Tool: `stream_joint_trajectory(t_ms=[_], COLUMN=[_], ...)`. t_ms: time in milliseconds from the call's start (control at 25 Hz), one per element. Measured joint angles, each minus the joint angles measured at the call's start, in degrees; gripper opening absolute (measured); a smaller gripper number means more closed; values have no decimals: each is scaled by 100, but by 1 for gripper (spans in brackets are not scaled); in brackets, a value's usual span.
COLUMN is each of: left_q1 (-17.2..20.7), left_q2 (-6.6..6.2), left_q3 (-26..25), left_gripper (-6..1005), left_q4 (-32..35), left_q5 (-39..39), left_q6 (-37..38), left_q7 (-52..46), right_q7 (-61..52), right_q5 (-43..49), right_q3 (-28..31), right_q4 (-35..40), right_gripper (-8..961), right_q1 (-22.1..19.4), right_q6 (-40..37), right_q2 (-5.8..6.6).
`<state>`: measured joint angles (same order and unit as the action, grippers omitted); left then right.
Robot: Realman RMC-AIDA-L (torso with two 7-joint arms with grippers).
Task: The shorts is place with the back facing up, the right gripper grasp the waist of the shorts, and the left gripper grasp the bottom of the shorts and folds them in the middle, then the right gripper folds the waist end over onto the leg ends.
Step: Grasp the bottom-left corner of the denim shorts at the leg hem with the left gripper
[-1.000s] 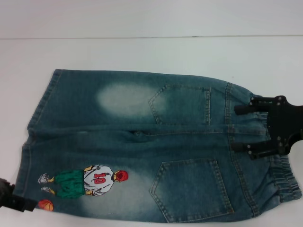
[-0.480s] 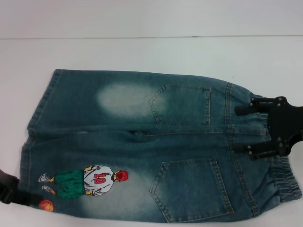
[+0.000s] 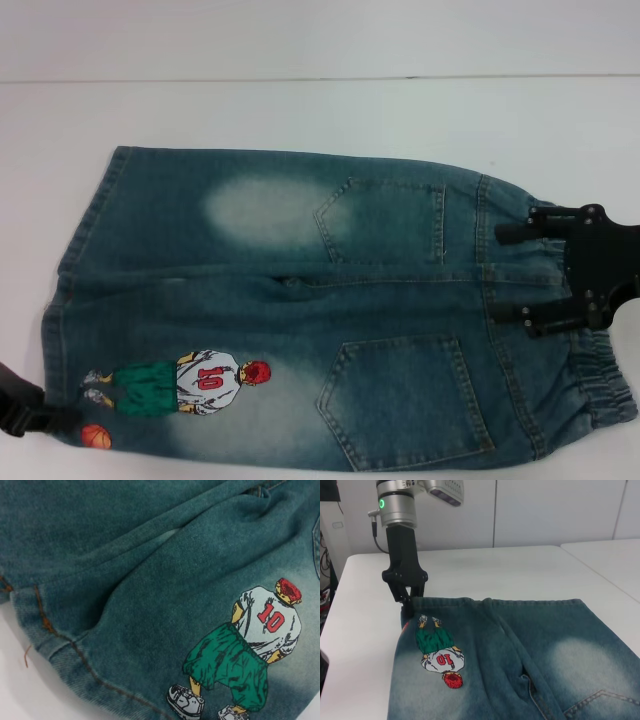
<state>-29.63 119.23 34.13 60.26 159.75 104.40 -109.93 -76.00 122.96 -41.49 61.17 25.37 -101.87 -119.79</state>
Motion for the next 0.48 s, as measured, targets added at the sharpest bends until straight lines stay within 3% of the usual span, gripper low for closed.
stream_joint_trajectory(t_ms=[160, 480], left_q1=[-25, -42], left_q2=[-14, -18], left_q3=[15, 180], left_gripper=[127, 7], left_q4=[8, 8], left_q5=[16, 18], left_q6=[14, 23], left_q7=[-21, 11], right_q7=[-134, -1402], right_q5=[22, 788], right_q3=[0, 60], right_q4=[18, 619], right_gripper=[911, 911], right_q1=[-24, -52], right_q6=[2, -26], right_q2=[3, 43])
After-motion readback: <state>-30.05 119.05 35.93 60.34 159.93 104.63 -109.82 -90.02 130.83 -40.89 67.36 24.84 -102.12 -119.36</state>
